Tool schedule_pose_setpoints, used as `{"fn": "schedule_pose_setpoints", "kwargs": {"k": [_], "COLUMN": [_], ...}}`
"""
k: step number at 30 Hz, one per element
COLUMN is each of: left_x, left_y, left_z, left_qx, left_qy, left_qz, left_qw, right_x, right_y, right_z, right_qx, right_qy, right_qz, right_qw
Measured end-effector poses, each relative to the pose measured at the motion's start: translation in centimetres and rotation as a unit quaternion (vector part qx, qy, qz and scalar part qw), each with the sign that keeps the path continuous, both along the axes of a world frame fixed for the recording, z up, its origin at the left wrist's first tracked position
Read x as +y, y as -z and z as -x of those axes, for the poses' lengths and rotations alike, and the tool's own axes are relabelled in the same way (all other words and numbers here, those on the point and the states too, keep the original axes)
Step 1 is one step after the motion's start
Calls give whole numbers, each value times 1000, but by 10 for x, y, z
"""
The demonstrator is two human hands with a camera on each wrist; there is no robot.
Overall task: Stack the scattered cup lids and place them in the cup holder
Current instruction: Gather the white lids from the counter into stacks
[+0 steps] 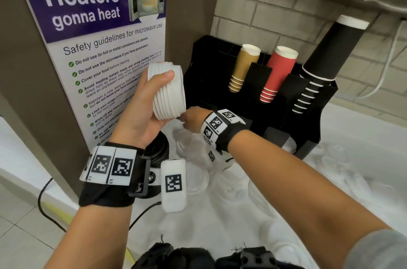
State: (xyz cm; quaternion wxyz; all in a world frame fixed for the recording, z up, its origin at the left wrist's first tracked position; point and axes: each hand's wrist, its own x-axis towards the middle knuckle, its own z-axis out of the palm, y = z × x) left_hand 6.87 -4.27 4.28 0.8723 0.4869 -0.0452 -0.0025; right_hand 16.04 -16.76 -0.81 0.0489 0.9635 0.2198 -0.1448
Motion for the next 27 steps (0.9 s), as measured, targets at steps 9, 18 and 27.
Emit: {"fn": "schedule_pose_setpoints", "kwargs": {"k": [9,18,27], "left_x": [3,2,-6], "left_y": [1,0,2], "left_z": [-1,0,3], "left_qx": [2,8,22], "left_qy": [-1,-3,8], "left_qz": [-4,-5,-12], "left_qw": [1000,1000,1000], "right_x": [15,11,-2], "right_y": [61,58,-10], "right_z": [-23,-28,7], "right_qx": [-13,24,-72], "right_qy": [78,101,133], "right_qz": [57,34,-215], "right_qw": [995,994,965]}}
